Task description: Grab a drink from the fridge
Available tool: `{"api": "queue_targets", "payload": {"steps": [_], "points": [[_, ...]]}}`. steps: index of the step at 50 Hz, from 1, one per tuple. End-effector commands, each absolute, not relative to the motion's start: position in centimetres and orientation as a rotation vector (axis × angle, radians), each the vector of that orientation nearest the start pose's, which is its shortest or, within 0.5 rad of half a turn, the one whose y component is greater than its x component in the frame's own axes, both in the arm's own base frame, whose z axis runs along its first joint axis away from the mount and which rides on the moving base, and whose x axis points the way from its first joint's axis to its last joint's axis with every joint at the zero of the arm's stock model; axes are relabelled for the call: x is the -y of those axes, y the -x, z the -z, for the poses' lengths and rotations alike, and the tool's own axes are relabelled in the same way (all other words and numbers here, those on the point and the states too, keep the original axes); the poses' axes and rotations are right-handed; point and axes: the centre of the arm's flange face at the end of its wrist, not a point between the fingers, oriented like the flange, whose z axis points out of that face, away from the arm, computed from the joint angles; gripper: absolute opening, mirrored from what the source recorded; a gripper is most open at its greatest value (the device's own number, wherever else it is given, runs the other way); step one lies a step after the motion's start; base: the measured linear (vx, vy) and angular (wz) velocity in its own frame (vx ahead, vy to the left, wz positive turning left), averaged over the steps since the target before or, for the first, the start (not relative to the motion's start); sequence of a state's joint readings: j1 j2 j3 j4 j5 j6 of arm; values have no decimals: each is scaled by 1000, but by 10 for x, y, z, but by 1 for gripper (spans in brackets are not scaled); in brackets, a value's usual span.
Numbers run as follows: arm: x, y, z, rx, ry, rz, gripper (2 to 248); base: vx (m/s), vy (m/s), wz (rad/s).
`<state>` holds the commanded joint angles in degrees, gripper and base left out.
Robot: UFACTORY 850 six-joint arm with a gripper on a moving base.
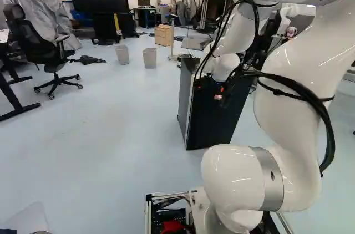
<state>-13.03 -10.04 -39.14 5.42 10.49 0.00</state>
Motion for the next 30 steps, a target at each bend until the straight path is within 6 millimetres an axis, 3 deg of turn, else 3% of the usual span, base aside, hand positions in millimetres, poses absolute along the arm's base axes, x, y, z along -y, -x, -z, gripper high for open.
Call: {"api": "queue_targets", "payload": {"steps": [11, 30], "points": [[105, -447, -379, -491, 2976, 1078, 247, 0, 0, 0], [101, -459, -379, -468, 2973, 1082, 247, 0, 0, 0]]}}
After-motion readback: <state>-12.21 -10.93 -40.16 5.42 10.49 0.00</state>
